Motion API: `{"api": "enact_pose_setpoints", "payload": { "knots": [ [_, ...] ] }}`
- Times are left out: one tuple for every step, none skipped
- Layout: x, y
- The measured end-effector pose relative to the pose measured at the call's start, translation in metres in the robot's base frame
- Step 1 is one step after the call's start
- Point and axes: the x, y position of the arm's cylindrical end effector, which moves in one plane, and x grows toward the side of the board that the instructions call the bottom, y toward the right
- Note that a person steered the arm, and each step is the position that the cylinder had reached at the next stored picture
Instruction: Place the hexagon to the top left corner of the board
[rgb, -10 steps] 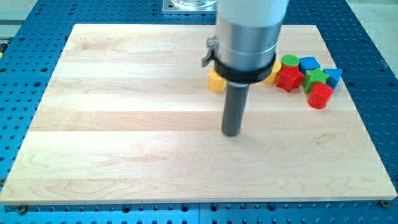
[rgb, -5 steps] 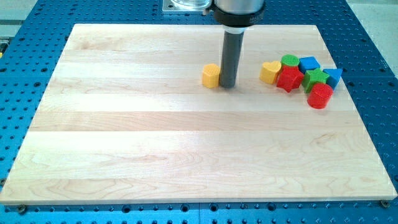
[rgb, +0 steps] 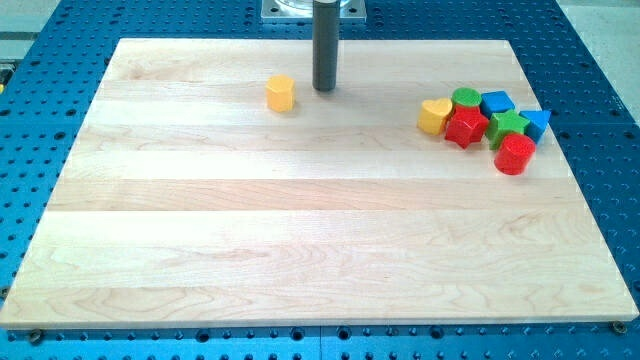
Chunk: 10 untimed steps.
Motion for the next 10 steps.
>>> {"api": "enact_pose_setpoints", "payload": {
  "knots": [
    [0.038, -0.021],
    [0.034, -0.076],
    [0.033, -0.089],
    [0.031, -0.123],
    [0.031, -0.176],
    [0.029, -0.198],
    [0.002, -0.198],
    [-0.037, -0.198],
    [-0.033, -0.194],
    [-0.042, -0.133]
  ]
}}
